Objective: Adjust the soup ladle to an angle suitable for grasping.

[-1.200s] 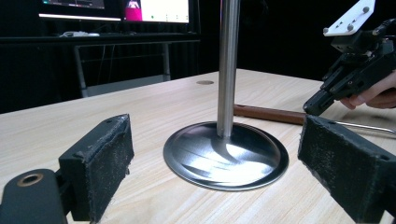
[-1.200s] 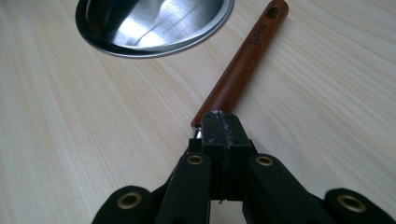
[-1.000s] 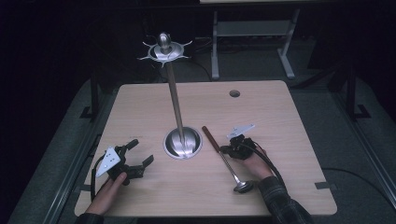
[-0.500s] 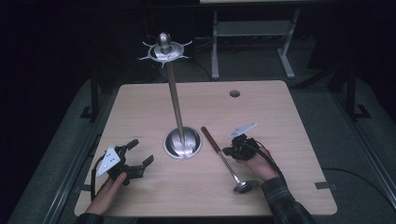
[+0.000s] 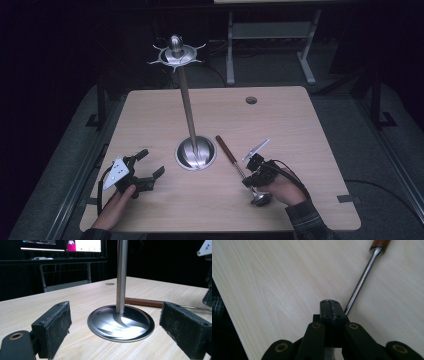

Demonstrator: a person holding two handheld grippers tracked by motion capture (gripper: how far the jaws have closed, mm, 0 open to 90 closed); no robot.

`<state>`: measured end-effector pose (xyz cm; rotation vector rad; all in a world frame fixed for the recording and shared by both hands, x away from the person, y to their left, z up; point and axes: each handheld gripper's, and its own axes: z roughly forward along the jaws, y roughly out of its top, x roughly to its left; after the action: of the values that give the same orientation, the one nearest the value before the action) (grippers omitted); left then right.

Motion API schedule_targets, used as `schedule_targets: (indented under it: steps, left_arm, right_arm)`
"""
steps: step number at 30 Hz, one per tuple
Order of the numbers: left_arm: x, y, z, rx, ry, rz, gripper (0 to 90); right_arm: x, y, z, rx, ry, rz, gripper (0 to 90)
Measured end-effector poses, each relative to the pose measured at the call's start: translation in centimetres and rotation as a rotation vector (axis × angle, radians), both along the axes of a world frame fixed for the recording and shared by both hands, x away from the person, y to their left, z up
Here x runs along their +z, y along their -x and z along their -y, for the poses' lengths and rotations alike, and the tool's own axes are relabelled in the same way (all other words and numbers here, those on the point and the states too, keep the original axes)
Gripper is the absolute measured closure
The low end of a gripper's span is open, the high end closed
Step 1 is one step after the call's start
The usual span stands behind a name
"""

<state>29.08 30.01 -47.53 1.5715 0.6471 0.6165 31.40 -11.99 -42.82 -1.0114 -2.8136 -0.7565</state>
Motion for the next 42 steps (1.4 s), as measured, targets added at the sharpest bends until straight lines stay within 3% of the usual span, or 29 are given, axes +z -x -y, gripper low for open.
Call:
schedule_targets:
  steps: [10, 25, 30, 42]
  left_arm:
    - [0.0, 0.0, 0.0, -0.001, 0.003, 0.000, 9.7]
    - [0.0, 0.0, 0.0, -0.001, 0.003, 0.000, 9.7]
    - [0.0, 0.0, 0.0, -0.001, 0.003, 0.000, 9.7]
    - [0.0, 0.0, 0.0, 0.001, 0.001, -0.001, 9.7]
  right_arm:
    - [-1.1, 0.4, -0.5, 0.002, 0.085, -0.038, 89.7]
    - [-1.3, 0.4, -0.2, 0.005, 0.116, -0.054, 89.7]
    - [-1.4, 0.0, 0.5, -0.011, 0.152, -0.045, 89.7]
    - [-0.9, -1.2, 3.0, -0.057, 0.181, -0.034, 89.8]
